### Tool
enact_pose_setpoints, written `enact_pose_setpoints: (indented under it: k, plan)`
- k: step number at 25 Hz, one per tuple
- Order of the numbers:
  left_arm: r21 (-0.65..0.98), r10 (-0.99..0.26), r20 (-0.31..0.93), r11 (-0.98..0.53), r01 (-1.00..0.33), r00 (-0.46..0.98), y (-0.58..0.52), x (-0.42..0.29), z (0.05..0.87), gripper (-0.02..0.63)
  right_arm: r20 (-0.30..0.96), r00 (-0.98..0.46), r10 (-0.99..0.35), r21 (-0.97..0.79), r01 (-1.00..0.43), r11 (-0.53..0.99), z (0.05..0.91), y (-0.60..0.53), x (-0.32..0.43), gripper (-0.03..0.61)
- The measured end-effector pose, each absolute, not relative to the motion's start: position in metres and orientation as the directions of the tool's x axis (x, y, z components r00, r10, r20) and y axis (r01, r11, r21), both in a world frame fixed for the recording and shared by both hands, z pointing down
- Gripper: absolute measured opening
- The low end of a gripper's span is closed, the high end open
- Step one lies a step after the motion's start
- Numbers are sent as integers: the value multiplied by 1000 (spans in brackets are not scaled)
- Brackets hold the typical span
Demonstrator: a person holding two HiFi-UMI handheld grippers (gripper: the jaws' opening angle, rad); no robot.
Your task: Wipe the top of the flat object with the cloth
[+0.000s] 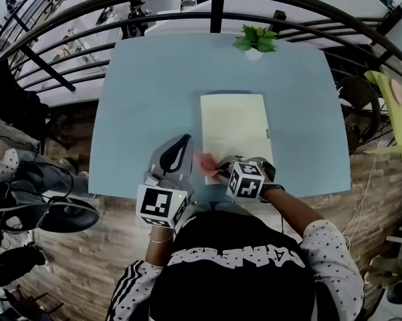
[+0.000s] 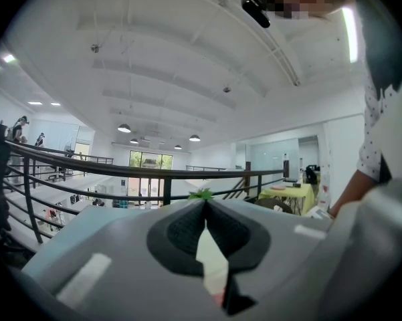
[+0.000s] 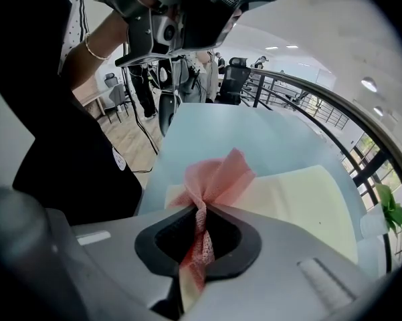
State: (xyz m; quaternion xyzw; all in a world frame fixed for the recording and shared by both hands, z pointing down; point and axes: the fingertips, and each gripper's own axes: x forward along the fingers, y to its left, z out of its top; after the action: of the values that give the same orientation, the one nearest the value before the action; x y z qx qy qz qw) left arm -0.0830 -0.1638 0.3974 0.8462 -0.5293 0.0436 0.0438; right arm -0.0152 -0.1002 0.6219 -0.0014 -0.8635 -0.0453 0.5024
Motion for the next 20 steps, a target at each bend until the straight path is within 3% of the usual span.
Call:
enact_pose_setpoints:
  k: [8, 16, 20]
  plan:
    - [23, -891, 122, -439, -898, 438, -166, -77, 396, 0, 867, -498, 20, 38, 105, 994, 621, -86, -13, 17]
    - [5, -902, 122, -417, -909, 414, -166, -84, 393, 0, 813, -562, 152, -127, 84, 988, 615, -84, -12, 18]
    - [-7, -912, 125, -393, -919, 389, -164, -89, 392, 0, 815, -569, 105, -87, 59, 994, 609, -106, -3, 18]
